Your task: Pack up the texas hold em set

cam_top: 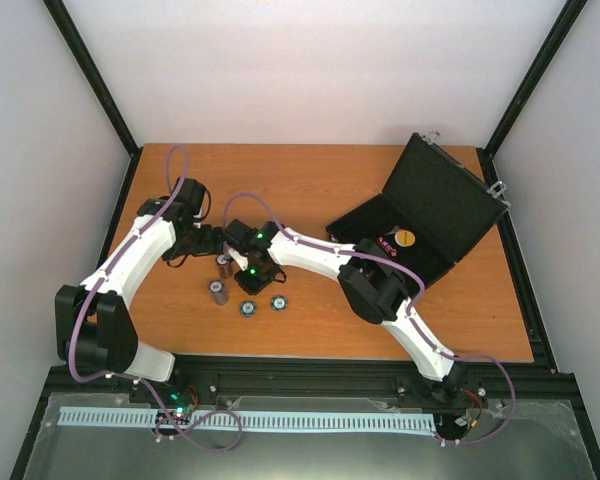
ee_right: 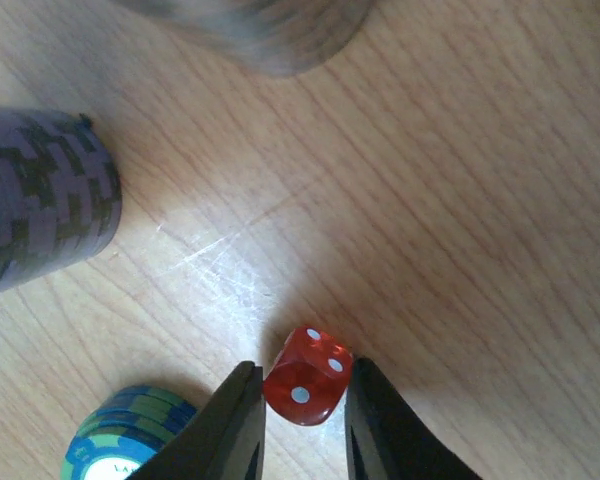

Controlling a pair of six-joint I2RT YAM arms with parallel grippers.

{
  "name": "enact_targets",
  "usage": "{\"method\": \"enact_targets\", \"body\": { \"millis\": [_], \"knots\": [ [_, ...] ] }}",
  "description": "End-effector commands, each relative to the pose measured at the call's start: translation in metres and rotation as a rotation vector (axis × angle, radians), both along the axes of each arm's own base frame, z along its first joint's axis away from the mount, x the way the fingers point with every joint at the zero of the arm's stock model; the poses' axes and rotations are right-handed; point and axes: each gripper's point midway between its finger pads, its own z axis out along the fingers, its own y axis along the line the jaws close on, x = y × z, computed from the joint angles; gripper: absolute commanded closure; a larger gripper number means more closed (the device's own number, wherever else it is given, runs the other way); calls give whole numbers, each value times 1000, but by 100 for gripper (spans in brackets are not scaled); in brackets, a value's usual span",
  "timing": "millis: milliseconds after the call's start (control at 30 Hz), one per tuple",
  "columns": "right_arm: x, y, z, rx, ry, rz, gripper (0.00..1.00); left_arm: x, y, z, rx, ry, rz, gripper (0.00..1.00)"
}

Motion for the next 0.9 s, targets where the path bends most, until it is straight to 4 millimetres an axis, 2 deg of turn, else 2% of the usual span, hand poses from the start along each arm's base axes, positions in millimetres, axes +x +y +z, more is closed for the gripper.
{"method": "enact_targets", "body": {
  "millis": [0, 100, 267, 467, 500, 667, 767, 867],
  "knots": [
    [-11, 0, -20, -58, 2, 33, 81, 4, -12, 12, -64, -45, -8, 0],
    [-7, -3, -16, -68, -24, 29, 85, 4, -13, 11, -67, -44, -8, 0],
    [6, -9, 8, -57, -107, 1, 92, 4, -12, 13, -66, -49, -5, 0],
    [35, -41, 52, -16, -194, -133, 95, 2, -12, 12, -64, -48, -5, 0],
    [40, -50, 67, 1, -216, -160, 95, 2, -12, 11, -63, -46, -6, 0],
    [57, -101, 105, -9, -294, -290, 95, 1, -11, 10, -59, -44, -9, 0],
    [73, -151, 115, -68, -339, -432, 96, 1, -12, 8, -65, -41, -8, 0],
    [88, -216, 108, -133, -344, -606, 96, 1, -14, 5, -78, -35, -9, 0]
  ]
}}
